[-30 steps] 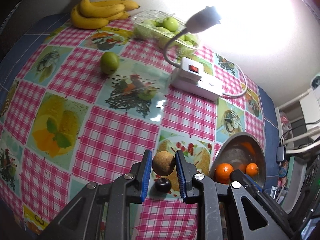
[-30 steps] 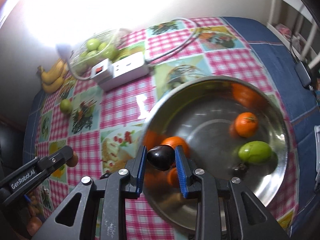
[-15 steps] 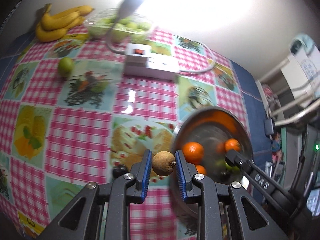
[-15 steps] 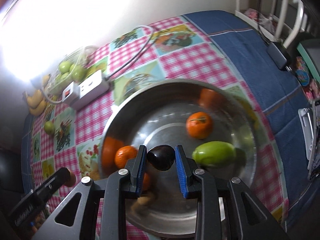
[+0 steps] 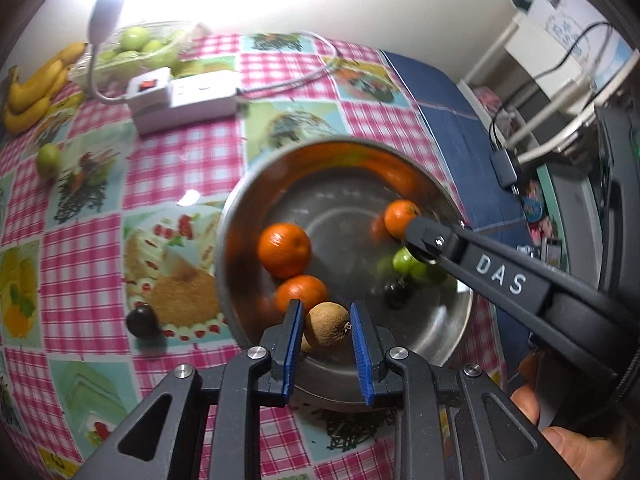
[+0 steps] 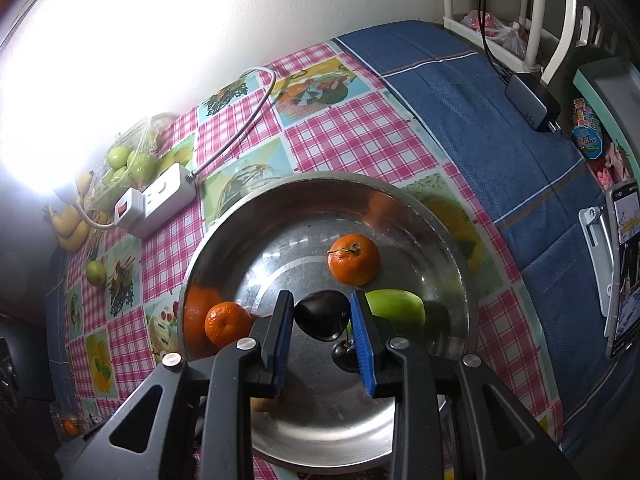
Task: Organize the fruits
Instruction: 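Carry the cherry and kiwi over the steel bowl and lower them with both tools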
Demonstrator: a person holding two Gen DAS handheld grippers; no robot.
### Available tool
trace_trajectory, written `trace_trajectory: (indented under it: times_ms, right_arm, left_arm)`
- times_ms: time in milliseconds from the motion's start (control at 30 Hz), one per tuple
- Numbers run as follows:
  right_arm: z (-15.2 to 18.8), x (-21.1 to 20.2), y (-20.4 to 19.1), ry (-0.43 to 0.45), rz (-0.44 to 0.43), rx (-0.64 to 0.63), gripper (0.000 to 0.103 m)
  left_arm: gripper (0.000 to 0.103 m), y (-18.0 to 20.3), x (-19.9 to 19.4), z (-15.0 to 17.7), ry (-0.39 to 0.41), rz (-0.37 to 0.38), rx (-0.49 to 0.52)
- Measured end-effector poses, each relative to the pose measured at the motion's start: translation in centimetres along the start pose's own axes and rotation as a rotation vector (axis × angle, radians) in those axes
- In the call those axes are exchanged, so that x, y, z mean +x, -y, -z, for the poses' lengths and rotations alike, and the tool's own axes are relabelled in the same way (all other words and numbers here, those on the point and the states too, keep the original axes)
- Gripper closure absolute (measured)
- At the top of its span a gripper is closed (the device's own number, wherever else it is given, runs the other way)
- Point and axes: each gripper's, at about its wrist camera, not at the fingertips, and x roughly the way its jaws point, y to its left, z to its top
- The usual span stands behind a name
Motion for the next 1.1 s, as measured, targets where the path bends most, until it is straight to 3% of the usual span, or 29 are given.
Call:
trace_trajectory:
  times_ms: [700, 1100]
  right_arm:
    - [1.0, 2.9, -0.8, -0.125, -0.026, -0.020, 0.072]
    - [1.0, 2.8, -0.7, -0.127, -0.022, -0.007, 0.072]
  left_arm:
    - [0.077, 0.2, 3.7, 0.6, -0.113, 0.018, -0.026]
    - [0.076, 0.3, 4.3, 0.3, -0.130, 0.040, -0.050]
